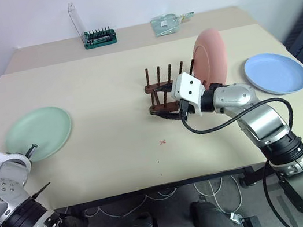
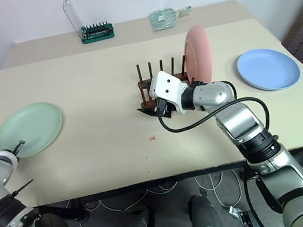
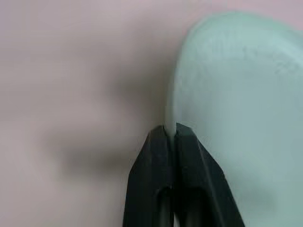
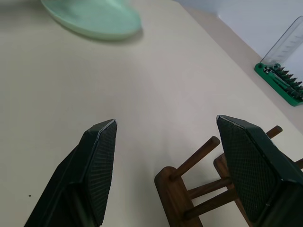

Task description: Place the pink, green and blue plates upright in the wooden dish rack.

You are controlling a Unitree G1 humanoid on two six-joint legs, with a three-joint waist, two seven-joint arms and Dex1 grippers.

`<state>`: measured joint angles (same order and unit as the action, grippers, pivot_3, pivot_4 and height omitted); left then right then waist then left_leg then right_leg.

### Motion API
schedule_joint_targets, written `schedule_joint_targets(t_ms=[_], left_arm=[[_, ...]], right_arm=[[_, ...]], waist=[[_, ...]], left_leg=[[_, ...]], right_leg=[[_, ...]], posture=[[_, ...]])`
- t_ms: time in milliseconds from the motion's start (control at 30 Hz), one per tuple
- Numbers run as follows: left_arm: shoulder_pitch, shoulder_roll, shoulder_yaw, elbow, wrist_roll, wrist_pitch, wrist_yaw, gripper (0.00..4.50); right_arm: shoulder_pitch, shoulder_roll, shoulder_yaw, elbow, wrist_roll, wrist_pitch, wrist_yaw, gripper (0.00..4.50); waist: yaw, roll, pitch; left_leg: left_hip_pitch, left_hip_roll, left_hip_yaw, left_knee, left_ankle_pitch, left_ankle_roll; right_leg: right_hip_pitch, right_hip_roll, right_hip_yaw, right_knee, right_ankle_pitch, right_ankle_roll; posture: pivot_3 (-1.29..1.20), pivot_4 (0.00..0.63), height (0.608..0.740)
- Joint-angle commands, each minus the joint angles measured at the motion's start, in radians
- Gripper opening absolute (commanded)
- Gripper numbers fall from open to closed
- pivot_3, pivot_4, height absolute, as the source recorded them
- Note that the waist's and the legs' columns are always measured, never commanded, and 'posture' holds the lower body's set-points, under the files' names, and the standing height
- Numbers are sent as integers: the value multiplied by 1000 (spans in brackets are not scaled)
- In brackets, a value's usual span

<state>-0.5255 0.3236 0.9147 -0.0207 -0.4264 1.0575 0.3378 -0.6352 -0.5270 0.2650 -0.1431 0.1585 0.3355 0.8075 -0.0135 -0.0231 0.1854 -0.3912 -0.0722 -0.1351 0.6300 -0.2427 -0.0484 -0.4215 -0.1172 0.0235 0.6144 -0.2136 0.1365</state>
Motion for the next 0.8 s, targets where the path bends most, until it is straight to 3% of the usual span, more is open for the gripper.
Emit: schedule_joint_targets(t_ms=[33, 167, 367, 567, 800], left_arm=[[-73, -7, -114, -44, -19, -69, -54, 52], [-182, -12, -305, -114, 8, -196, -134, 52], [-259, 3, -533, -165, 54, -246, -210, 52], [-331, -36, -613, -217, 8, -207, -245, 52], [-384, -106, -632, -258, -32, -147, -238, 52]], right_arm=[[-35, 15, -19, -20, -32, -23, -25, 3436], [-86, 25, 13, 40, -135, -128, -63, 3436], [-166, 51, 50, 141, -298, -330, -147, 3436], [-238, 75, 70, 263, -452, -486, -264, 3436], [-248, 78, 96, 341, -541, -587, -295, 3436]], waist=[[3, -1, 0], [23, -5, 1], [-3, -4, 1], [-17, -4, 2], [-11, -4, 2]], left_leg=[[0, 0, 0, 0, 0, 0], [-3, 0, -2, 1, 2, -3], [-2, 0, 1, -1, 4, -7], [-2, 1, 1, -2, 4, -7], [-2, 1, 2, -2, 4, -7]], right_leg=[[0, 0, 0, 0, 0, 0], [0, 0, -2, -1, 1, -2], [-2, 0, -1, -2, 1, -2], [-4, 1, 0, -1, 1, -2], [-3, 0, 0, -1, 1, -2]], posture=[[0, 150, 740], [0, 150, 740], [0, 150, 740], [0, 150, 740], [0, 150, 740]])
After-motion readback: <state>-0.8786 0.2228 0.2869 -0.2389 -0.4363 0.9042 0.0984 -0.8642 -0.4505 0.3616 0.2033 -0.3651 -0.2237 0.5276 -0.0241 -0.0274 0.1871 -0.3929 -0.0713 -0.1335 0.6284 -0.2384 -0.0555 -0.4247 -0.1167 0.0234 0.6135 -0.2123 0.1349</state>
